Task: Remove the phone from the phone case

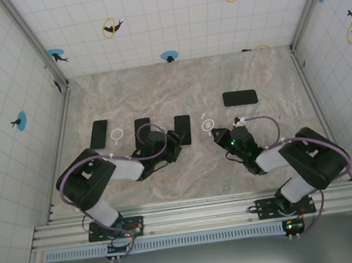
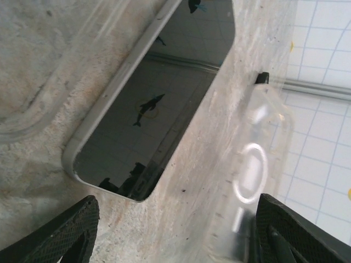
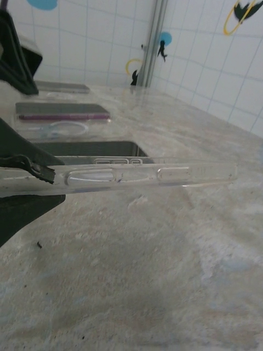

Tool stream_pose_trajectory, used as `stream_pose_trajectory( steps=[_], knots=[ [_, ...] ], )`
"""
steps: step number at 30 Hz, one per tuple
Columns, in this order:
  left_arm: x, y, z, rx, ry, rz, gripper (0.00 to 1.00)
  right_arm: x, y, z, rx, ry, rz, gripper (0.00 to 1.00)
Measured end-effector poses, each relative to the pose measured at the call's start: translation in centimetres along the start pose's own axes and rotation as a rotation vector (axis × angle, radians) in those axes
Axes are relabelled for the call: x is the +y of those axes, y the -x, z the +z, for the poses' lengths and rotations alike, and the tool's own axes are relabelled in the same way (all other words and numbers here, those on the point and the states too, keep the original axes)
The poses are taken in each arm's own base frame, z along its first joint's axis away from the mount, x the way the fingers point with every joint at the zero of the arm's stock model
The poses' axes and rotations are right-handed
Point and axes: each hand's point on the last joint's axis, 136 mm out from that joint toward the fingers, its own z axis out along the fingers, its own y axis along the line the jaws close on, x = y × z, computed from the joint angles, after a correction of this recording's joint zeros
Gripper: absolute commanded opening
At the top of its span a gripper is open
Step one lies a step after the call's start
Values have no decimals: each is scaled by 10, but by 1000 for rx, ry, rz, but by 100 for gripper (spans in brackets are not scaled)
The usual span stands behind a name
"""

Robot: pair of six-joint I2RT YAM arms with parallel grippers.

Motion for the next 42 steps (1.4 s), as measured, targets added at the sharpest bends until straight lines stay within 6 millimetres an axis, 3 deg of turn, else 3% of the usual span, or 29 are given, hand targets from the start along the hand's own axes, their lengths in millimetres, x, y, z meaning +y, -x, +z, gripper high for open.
stream_pose_trajectory(
  steps=[9, 13, 18, 23, 34, 39, 42],
  knots=[
    [-37, 6, -26, -17, -41, 120, 84, -3, -9, 19, 20, -16, -6, 5],
    [-35, 13, -35, -28, -10, 168, 84, -3, -14, 26, 27, -15, -3, 9],
    [-48, 30, -54, -70, -31, 213, 85, -7, -24, 32, 47, -28, -2, 16],
    [-47, 34, -61, -76, -19, 236, 86, -3, -27, 34, 55, -21, -12, 31],
    [-42, 43, -67, -79, 3, 253, 87, -8, -31, 38, 90, -71, -128, 51],
    [-39, 43, -67, -70, 15, 265, 88, 2, -25, 32, 92, -91, -213, 64],
    [-38, 41, -67, -60, 18, 275, 91, 7, -20, 27, 92, -111, -268, 66]
  ],
)
